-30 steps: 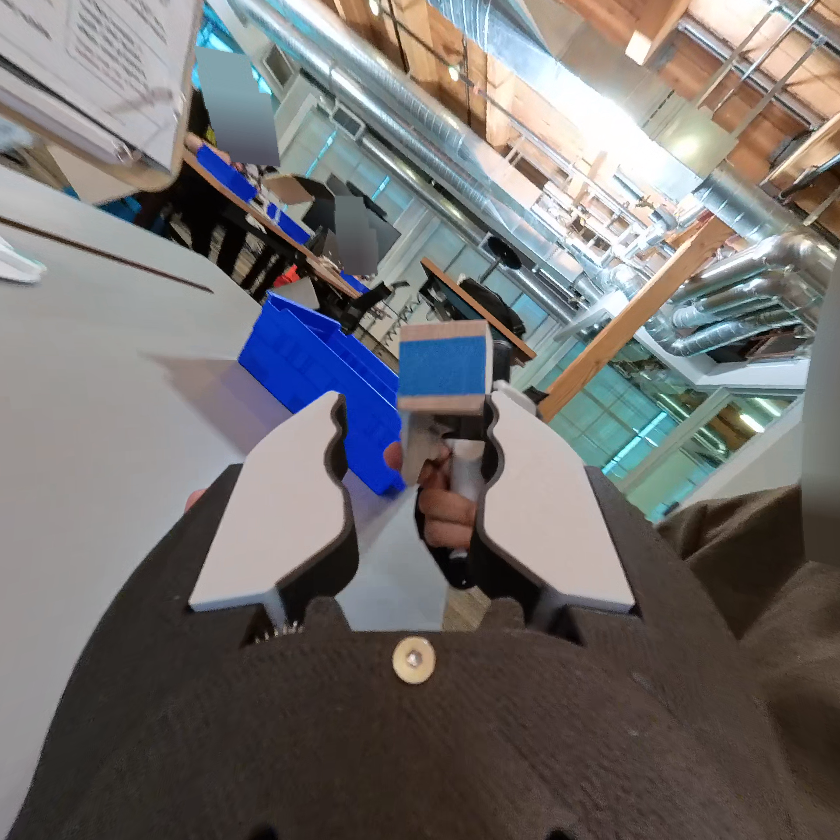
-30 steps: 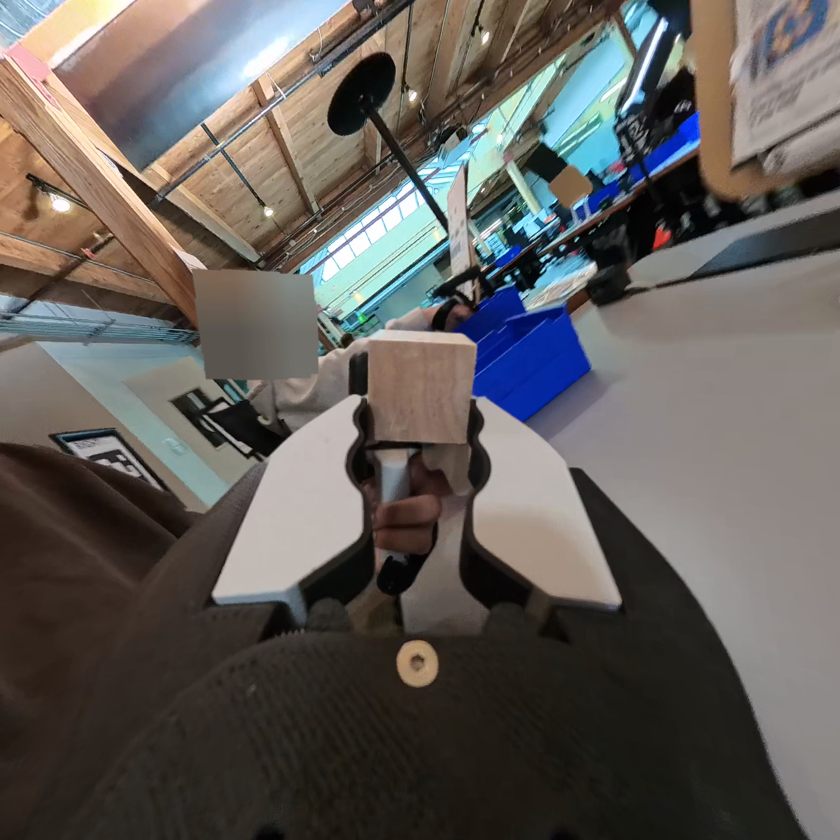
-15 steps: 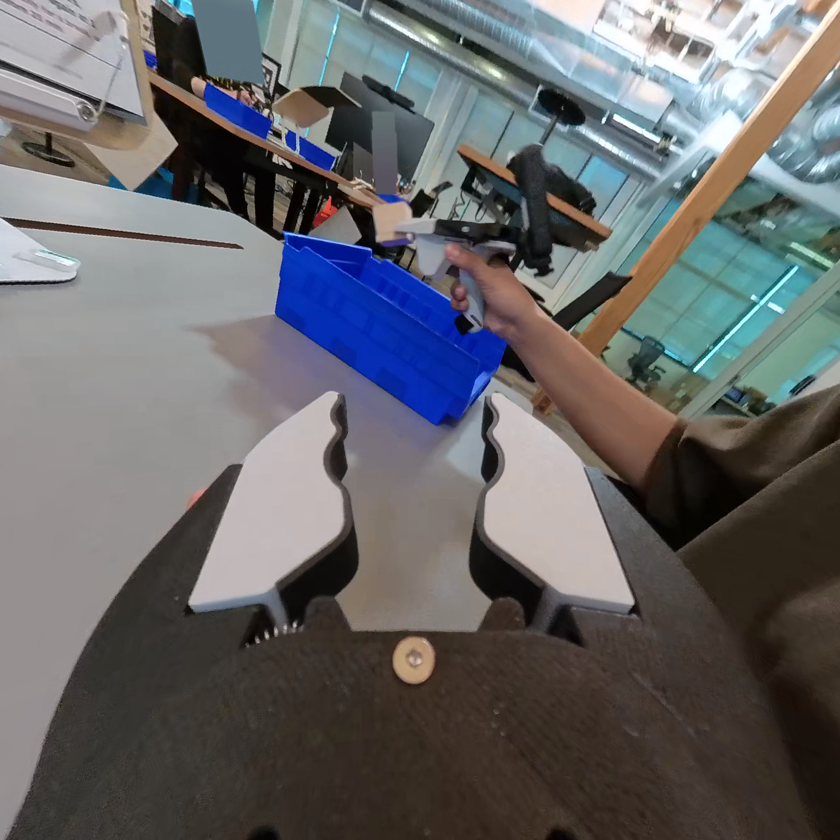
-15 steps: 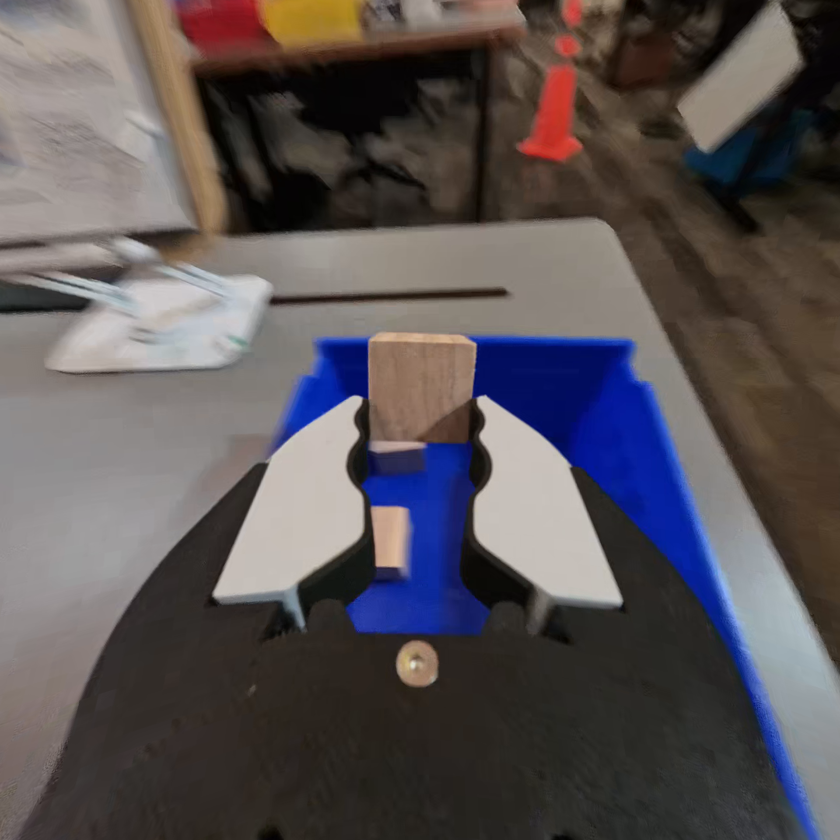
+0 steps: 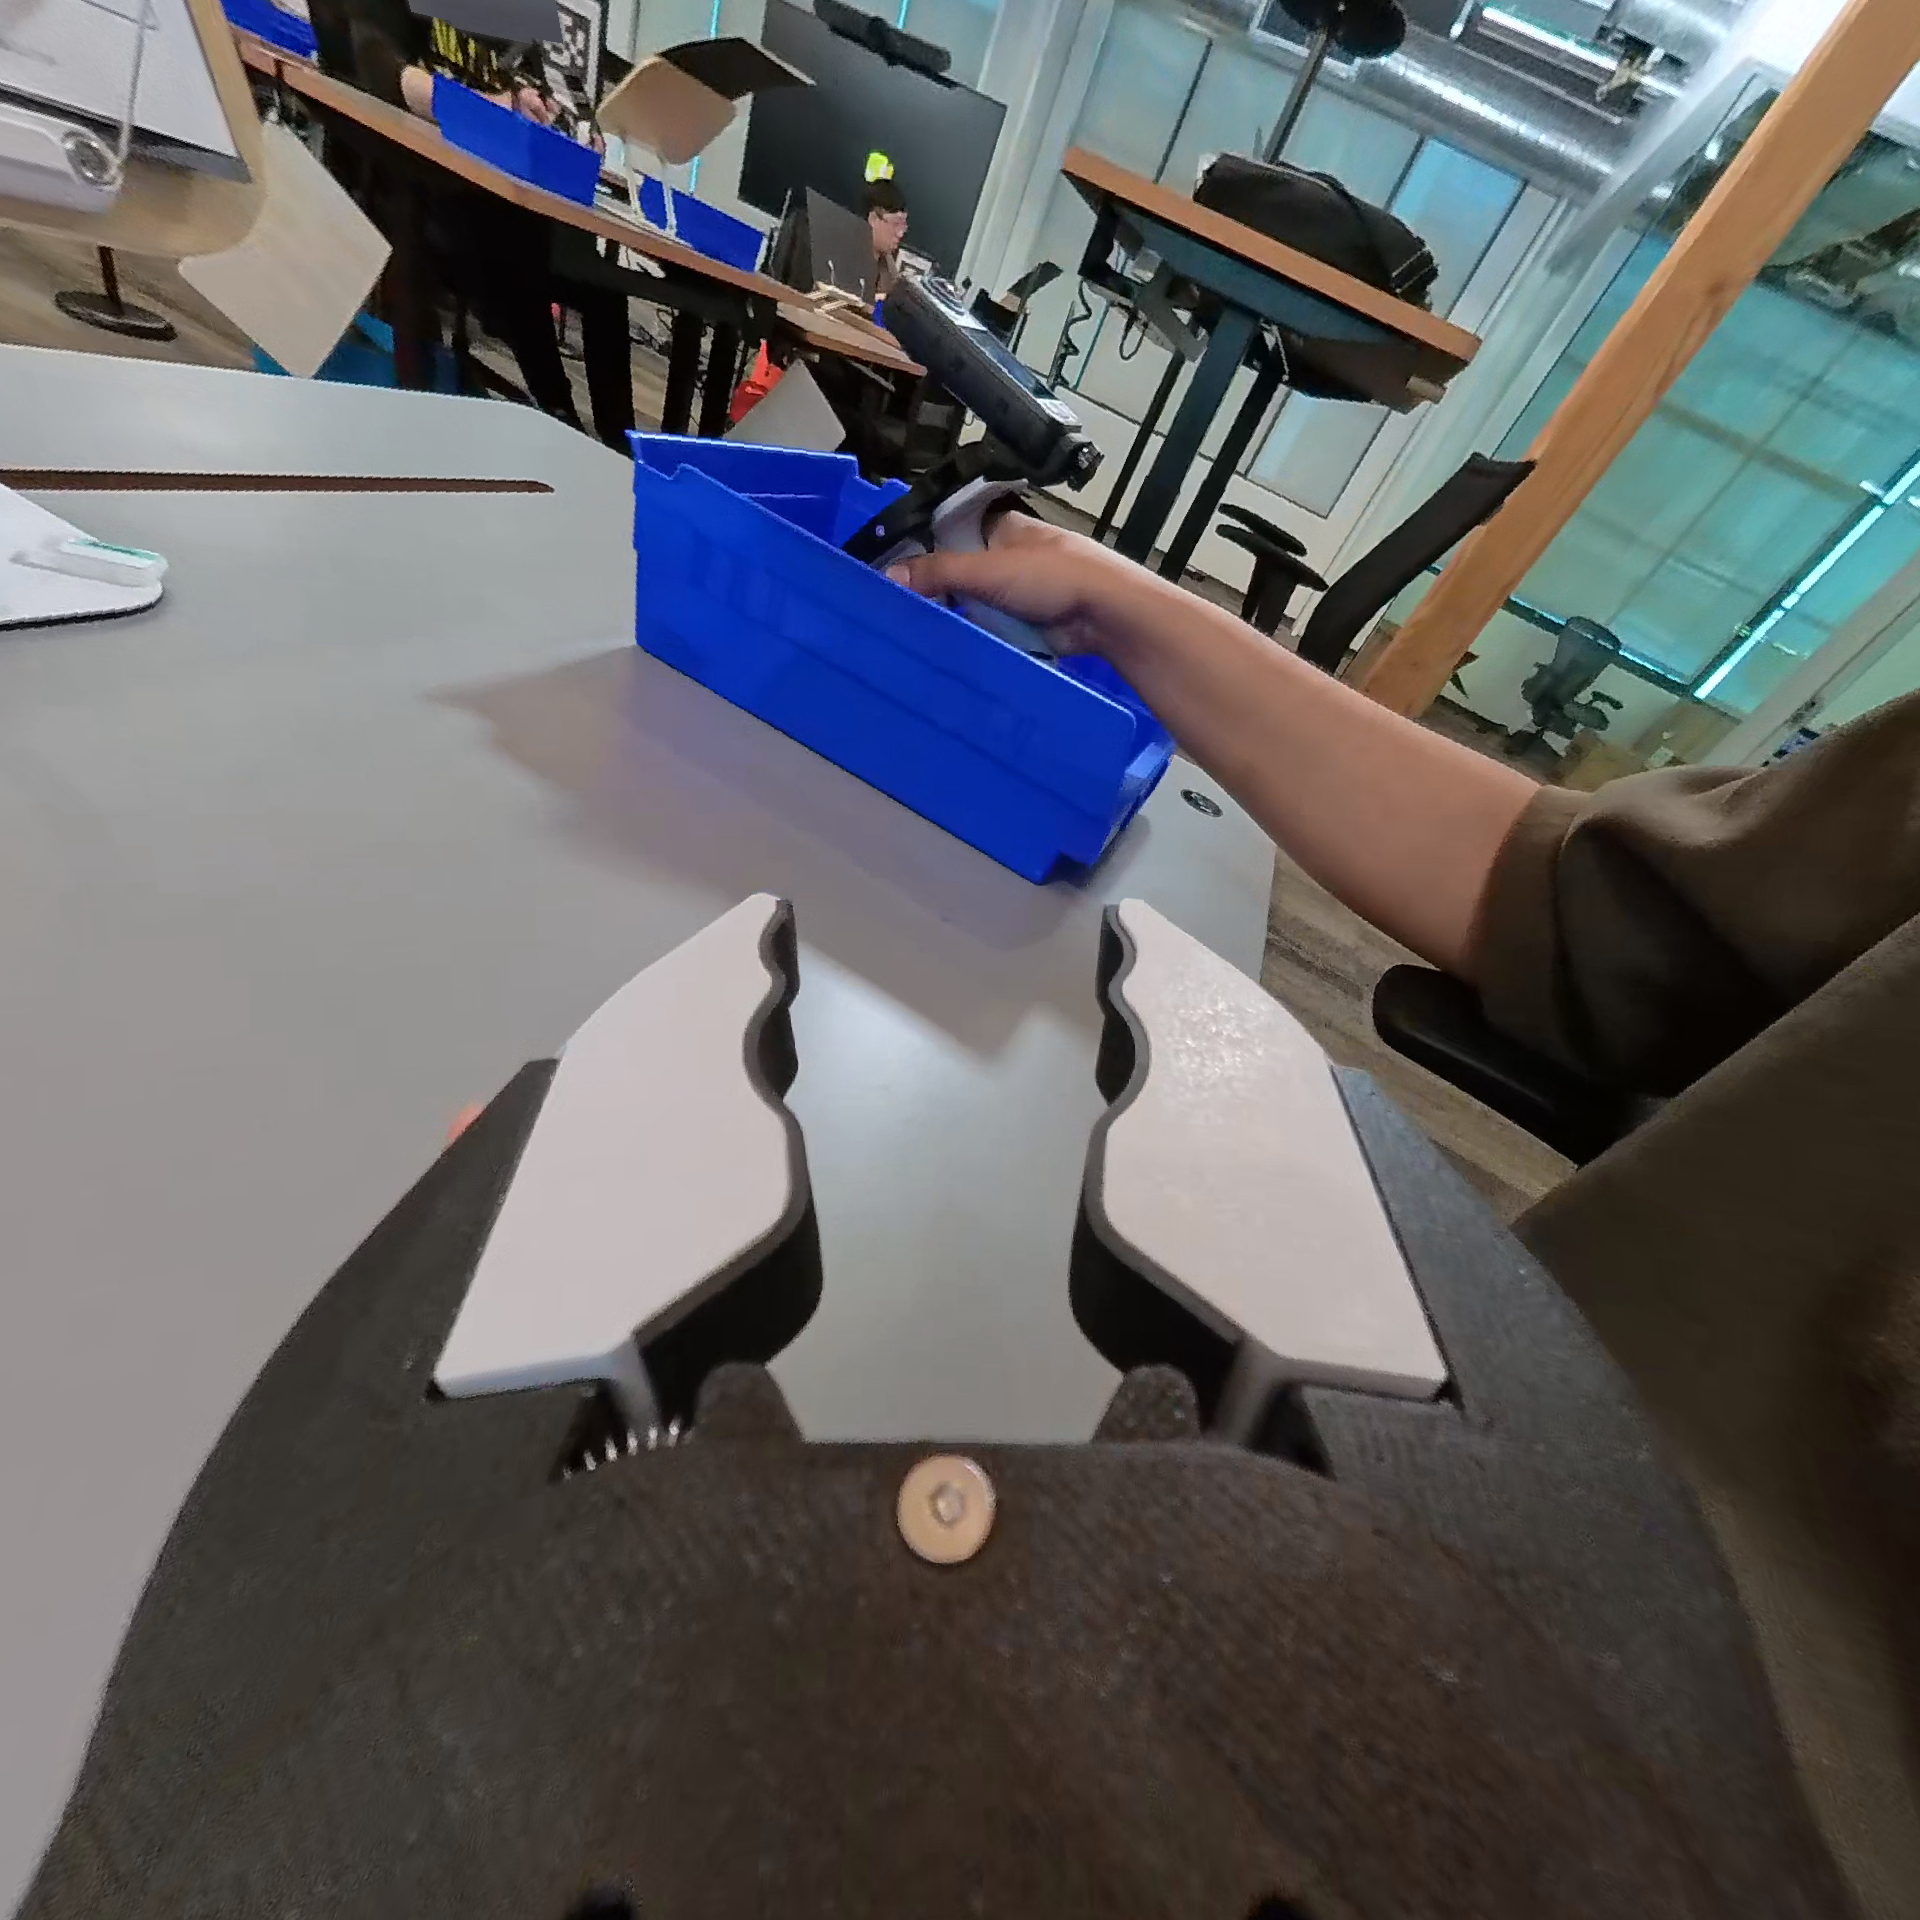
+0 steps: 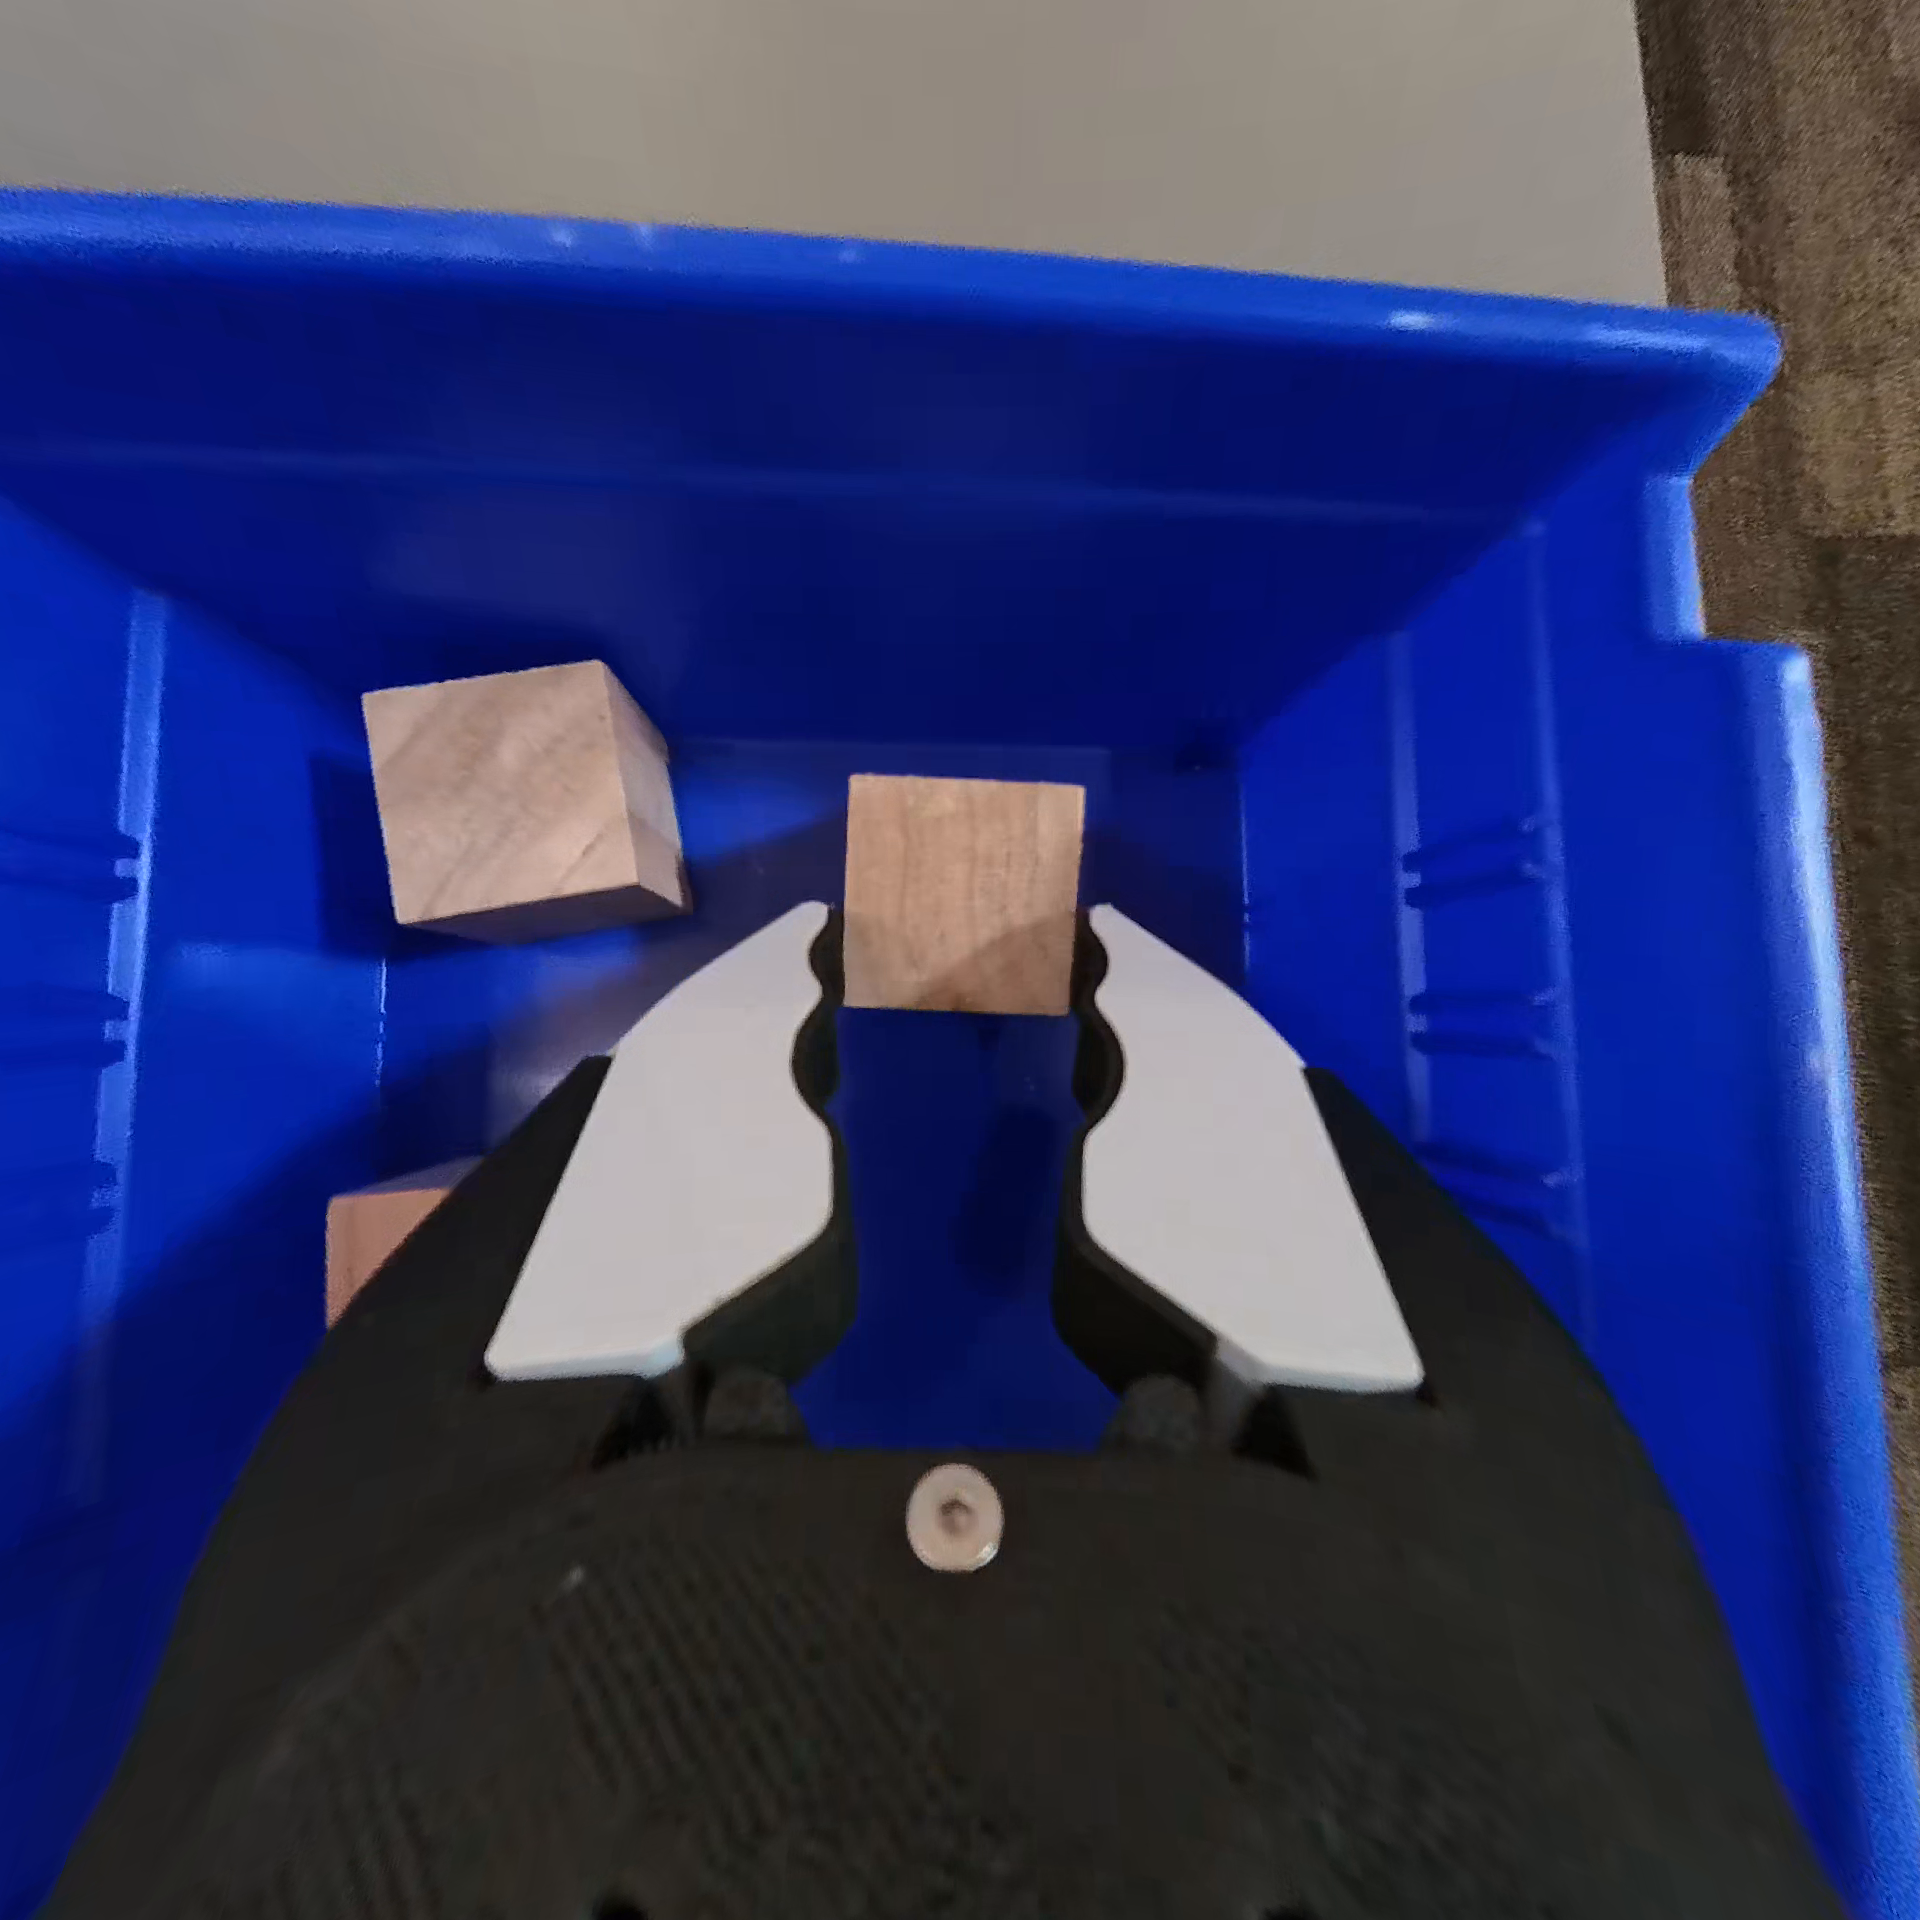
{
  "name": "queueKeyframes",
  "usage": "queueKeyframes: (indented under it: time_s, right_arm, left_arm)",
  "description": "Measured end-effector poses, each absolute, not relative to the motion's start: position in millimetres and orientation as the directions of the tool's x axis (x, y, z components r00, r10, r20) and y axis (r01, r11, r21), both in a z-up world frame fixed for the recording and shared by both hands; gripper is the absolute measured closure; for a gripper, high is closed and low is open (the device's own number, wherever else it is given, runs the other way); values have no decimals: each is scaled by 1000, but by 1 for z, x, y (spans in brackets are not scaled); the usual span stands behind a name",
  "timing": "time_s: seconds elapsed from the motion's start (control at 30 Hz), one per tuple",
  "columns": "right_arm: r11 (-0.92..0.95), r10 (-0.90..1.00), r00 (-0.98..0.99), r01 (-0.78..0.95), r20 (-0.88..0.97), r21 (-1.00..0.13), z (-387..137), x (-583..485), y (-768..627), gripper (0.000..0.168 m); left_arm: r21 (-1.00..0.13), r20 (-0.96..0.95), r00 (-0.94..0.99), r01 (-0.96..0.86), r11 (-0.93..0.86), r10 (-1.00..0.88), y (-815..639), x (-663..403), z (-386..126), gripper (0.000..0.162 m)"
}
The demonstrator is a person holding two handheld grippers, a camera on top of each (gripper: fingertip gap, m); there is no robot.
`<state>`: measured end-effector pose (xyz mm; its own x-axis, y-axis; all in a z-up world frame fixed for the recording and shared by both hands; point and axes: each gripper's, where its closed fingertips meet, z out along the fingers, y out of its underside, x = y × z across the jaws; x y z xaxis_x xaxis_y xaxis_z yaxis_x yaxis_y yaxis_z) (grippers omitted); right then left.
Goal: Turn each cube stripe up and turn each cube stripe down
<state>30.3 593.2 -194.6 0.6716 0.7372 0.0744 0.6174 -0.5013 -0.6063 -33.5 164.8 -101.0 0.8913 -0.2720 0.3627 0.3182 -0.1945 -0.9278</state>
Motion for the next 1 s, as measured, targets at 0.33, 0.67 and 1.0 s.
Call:
queueKeyframes:
  time_s: [0.33, 0.67, 1.0]
  right_arm:
    - [-500, 738, 672, 600, 55, -624, -183, 31, 595, 119]
    - [-405, 849, 477, 316, -225, -858, -57, 2, 525, 124]
    - [-224, 974, 75, 312, -212, -923, -35, -49, 318, 127]
  left_arm:
    - [-929, 352, 903, 307, -205, -246, 165, -40, -106, 109]
    - [-919, 384, 895, 345, -192, -228, 165, -46, -103, 109]
    - [-874, 476, 873, 458, -162, -103, 162, -73, -102, 110]
